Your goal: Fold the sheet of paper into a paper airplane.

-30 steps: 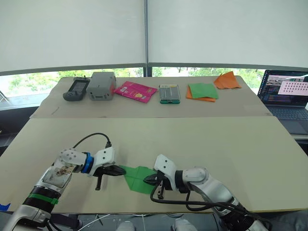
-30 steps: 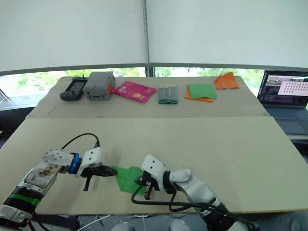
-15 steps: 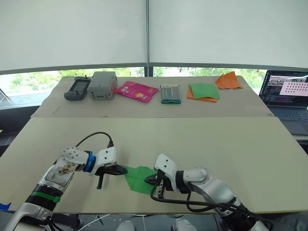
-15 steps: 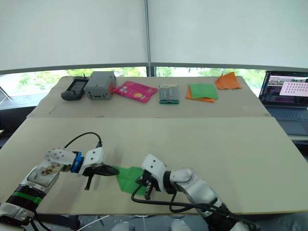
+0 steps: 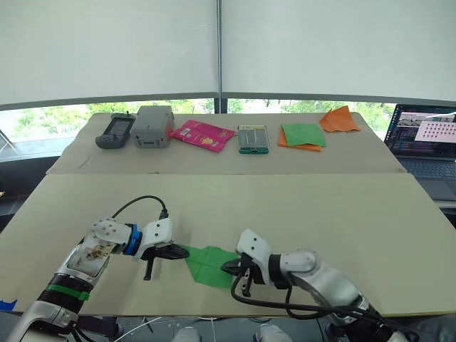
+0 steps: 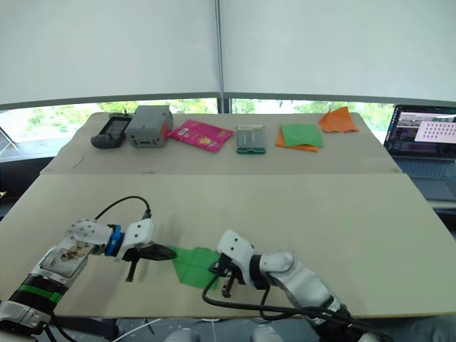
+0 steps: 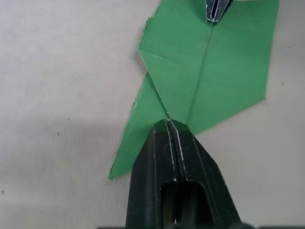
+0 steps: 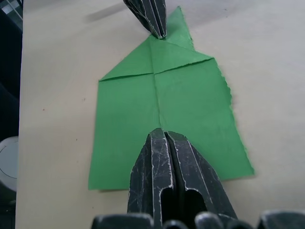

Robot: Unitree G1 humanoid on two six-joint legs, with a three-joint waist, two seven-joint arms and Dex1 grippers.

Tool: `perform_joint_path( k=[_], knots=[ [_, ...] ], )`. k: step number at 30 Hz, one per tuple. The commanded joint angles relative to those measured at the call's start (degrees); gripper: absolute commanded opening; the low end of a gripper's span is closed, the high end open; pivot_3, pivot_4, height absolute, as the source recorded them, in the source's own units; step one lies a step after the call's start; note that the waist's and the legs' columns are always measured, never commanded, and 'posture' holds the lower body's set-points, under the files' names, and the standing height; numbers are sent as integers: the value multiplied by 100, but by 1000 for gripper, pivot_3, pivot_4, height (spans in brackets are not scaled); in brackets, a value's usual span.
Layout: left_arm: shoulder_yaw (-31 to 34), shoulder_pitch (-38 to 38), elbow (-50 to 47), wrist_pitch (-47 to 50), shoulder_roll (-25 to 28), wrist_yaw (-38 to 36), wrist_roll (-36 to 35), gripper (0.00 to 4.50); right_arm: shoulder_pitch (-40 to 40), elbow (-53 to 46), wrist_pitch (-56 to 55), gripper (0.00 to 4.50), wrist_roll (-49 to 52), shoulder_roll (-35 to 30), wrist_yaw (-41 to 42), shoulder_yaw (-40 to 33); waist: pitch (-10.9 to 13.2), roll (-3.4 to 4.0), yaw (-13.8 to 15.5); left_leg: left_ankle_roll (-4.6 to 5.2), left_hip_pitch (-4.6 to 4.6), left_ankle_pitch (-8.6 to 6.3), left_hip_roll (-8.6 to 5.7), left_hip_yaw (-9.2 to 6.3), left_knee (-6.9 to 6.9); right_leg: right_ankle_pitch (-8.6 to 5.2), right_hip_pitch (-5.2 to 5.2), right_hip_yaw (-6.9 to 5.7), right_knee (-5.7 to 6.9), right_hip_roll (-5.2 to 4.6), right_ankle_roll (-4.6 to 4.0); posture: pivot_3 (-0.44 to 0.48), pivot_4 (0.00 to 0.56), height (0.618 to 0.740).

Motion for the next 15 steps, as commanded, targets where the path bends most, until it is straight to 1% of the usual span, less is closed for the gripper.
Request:
perform_joint_path(
  k=[1, 15],
  knots=[
    [-202, 155, 198, 92, 35, -8, 267, 41, 492, 444, 832, 0, -164, -541, -116, 90, 0, 0, 3, -1, -1, 0, 0, 0, 0, 0, 0, 0, -2, -1, 0, 0, 150, 740],
    [-206, 139, 195, 114, 41, -36, 258, 41, 648, 90, 949, 0, 41, -850, -318, 34, 0, -1, 2, -1, -15, -1, 0, 1, 0, 0, 8, 0, -48, -3, 1, 0, 150, 740]
  ],
)
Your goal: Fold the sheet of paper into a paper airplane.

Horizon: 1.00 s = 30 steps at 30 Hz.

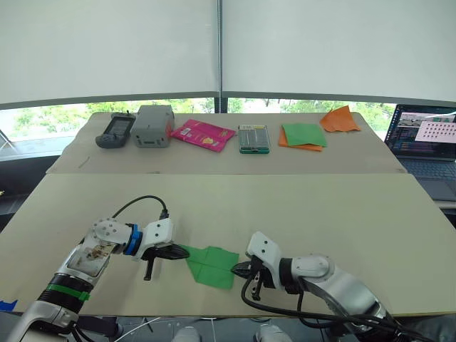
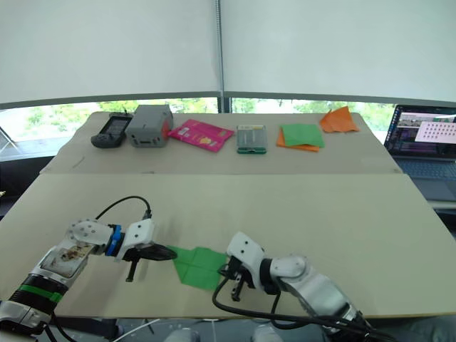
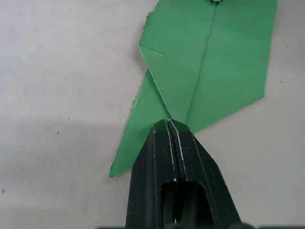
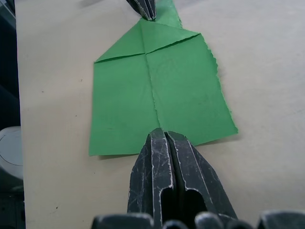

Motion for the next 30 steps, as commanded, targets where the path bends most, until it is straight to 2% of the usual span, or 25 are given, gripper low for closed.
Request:
perform_joint_path(
  k=[1, 13, 19, 23, 26, 30],
  knots=[
    [-201, 144, 197, 128, 41, -20, 256, 41, 378, 522, 784, 0, -224, -429, -125, 194, 0, 0, 2, 0, 0, 0, 0, 0, 0, 0, 0, 0, 0, 0, 0, 0, 150, 740],
    [-228, 103, 154, 190, -17, 0, 253, 41, 383, -22, 787, 0, -36, -483, -207, -17, 2, -4, 7, 0, -5, 0, 0, 0, 0, 0, -1, 0, -5, -1, 0, 0, 150, 740],
    [-97, 38, 76, 232, -92, 78, 134, 41, 573, -764, -365, 0, 197, -418, -5, -635, 37, -19, 23, 0, -16, 0, 0, 0, 1, 0, -9, -1, -6, 0, 0, 0, 150, 740],
    [462, 19, -588, 977, -75, 122, -602, 41, 822, -1393, -707, 0, 416, -334, -92, -1128, 86, -7, -7, 3, -32, 2, 1, -1, 2, 1, -19, 0, -4, 2, 2, 0, 150, 740],
    [968, 68, -1254, 1907, 57, 183, -1311, 41, 958, -1626, -949, 0, 265, -241, -260, -1202, 134, -51, -48, 25, -40, 15, 12, -8, 1, 2, -26, -3, 0, 17, 4, 0, 150, 740],
    [1232, 313, -1640, 2417, 261, 241, -1621, 41, 1026, -1625, -881, 0, 244, -237, -285, -1110, 143, -52, -75, 26, -33, 16, 14, -6, 1, 3, -17, -1, -10, 15, 5, 0, 150, 740]
  ],
)
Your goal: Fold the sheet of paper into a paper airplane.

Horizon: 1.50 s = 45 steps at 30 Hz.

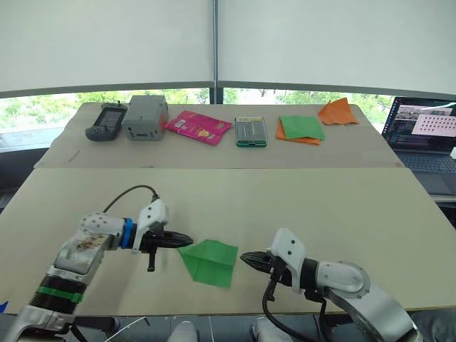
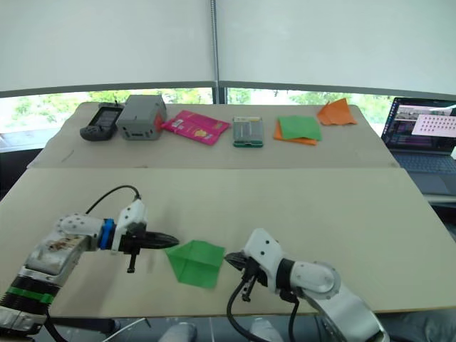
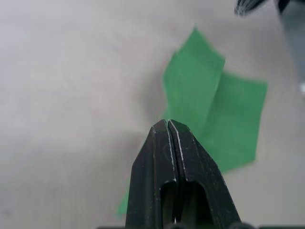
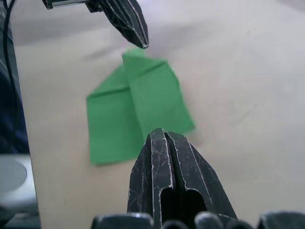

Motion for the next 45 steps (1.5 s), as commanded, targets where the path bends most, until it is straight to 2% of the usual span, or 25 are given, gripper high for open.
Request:
perform_joint_path(
  k=[1, 4, 7, 13, 17, 24, 30, 33, 39, 45],
  knots=[
    [356, 225, -339, 357, 191, 78, -314, 41, 28, -135, -40, 0, 38, 39, -66, 2, 7, 14, -7, 0, 1, 0, -3, 2, 0, 0, 0, 1, 0, -4, 0, 0, 150, 740],
    [480, 440, -470, 510, 300, 88, -412, 41, -1, -44, 44, 0, 149, 214, -166, -22, 18, 22, -5, 0, 4, 0, -4, 3, 0, 0, -2, 3, 2, -5, 0, 0, 150, 740],
    [602, 656, -668, 636, 290, 188, -560, 0, -27, 120, 13, 871, 150, 377, -223, -51, 37, 15, 20, -3, 7, -2, 0, 2, -3, 0, -5, 1, 2, -4, 0, 0, 150, 740],
    [634, 889, -793, 601, 229, 380, -584, 0, -121, 531, 485, 2959, 663, 917, -387, -346, 51, 18, 27, -25, 4, -15, -1, 3, -3, 0, -4, 2, -2, -7, -1, 0, 150, 740],
    [608, 936, -844, 569, 205, 460, -589, 0, -312, 901, 955, 2959, 1048, 1159, -450, -612, 52, 21, 25, -24, 4, -15, -1, 3, -3, 0, -4, 2, 1, -6, -1, 0, 150, 740],
    [551, 952, -902, 546, 121, 538, -613, 0, -707, 1468, 1296, 2959, 1730, 1349, -15, -694, 49, 20, 14, -1, 5, 0, -2, 4, -3, 1, -2, 2, 4, -4, -1, 0, 150, 740],
    [563, 956, -934, 548, 112, 574, -616, 0, -850, 1773, 1206, 2959, 1586, 1377, -9, -434, 50, 24, 16, 0, 6, 0, -2, 4, -3, 1, 3, 2, 5, -3, -1, 0, 150, 740],
    [584, 969, -957, 556, 123, 589, -636, 0, -857, 1868, 1132, 2152, 1560, 1393, -29, -376, 50, 24, 11, 0, 5, 0, -2, 4, -3, 1, 1, 2, 4, -3, -1, 0, 150, 740],
    [607, 949, -947, 576, 126, 612, -668, 0, -845, 1921, 1037, 19, 1581, 1421, -21, -414, 49, 25, 8, 0, 6, 0, -3, 4, -2, 1, 2, 2, 5, -3, 0, 0, 150, 740],
    [605, 931, -895, 564, 101, 619, -671, 0, -850, 1539, 805, 19, 1717, 1379, 147, -501, 48, 25, 10, 1, 6, 0, -3, 4, -2, 2, 3, 2, 6, -3, 1, 0, 150, 740]
  ],
)
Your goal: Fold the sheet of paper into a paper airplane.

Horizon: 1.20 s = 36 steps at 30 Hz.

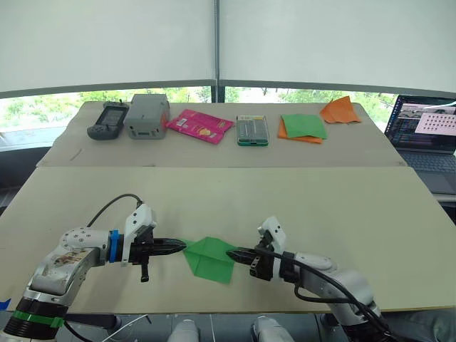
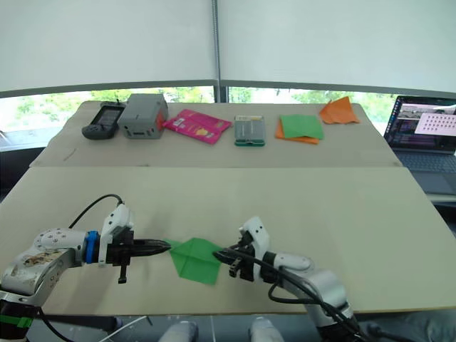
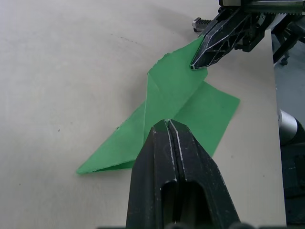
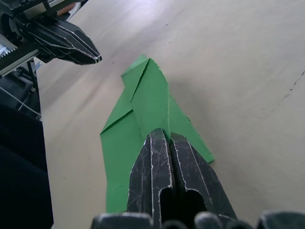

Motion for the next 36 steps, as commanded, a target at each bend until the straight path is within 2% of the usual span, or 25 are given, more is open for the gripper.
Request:
perform_joint_path(
  k=[1, 3, 7, 11, 16, 19, 24, 30, 32, 36],
  knots=[
    [97, -46, -88, -26, -18, 19, -114, 0, -84, -631, -523, 19, 118, -65, 258, -130, 1, 2, 0, 0, 0, 0, 0, 0, 0, 0, 0, 0, 0, 0, 0, 0, 150, 740],
    [125, -86, -62, 9, -39, 41, -150, 0, -220, -928, -881, 19, -62, -233, 336, -174, 2, 5, -3, 0, -1, 0, 0, 0, 0, 1, 0, 0, 0, 0, 1, 0, 150, 740],
    [170, -121, -10, 41, -34, 56, -184, 0, -585, -786, -3189, 19, -2413, -1281, 306, 607, 4, 8, 9, -1, 1, 0, -2, 2, 4, 1, 0, -1, -7, -2, 3, 0, 150, 740],
    [147, -110, -85, 98, -55, 144, -230, 0, -865, 138, -4934, 19, -4471, -1558, -621, 1203, -4, -10, 6, 0, 15, 0, -1, 2, 2, 1, 0, -2, -1, -1, 3, 0, 150, 740],
    [125, -142, -197, 224, -60, 231, -304, 0, -984, 1046, -6470, 19, -6270, -1686, -1520, 1824, -4, -7, 13, 1, 15, 1, -5, 8, 5, 6, 4, 4, 3, -2, 7, 0, 150, 740],
    [102, -231, -194, 295, -46, 254, -330, 0, -990, 1421, -7032, 19, -6650, -1710, -1653, 2024, -5, -9, 12, 2, 16, 2, -5, 8, 5, 8, 8, 5, 4, -2, 8, 0, 150, 740],
    [17, -388, -213, 417, -87, 309, -321, 0, -973, 1852, -7399, 19, -6626, -1583, -1578, 2035, -9, -20, 3, 4, 40, 3, -6, 7, 8, 10, 37, 7, 7, 0, 9, 0, 150, 740],
    [12, -421, -327, 551, -96, 340, -357, 0, -817, 1790, -7271, 1948, -6281, -1438, -1310, 1765, -7, -23, -5, 4, 60, 3, -6, 6, 10, 10, 73, 7, 6, -1, 9, 0, 150, 740],
    [2, -461, -324, 582, -93, 335, -358, 0, -624, 1455, -7225, 2587, -5920, -1596, -987, 1605, -7, -20, 1, 4, 62, 3, -6, 5, 10, 10, 80, 7, 5, -1, 9, 0, 150, 740],
    [-29, -550, -288, 619, -98, 316, -344, 0, -424, 583, -6907, 2587, -5049, -1794, -394, 1184, -2, -13, 22, 4, 56, 3, -7, 5, 16, 9, 91, 8, 4, -1, 9, 0, 150, 740]
  ],
)
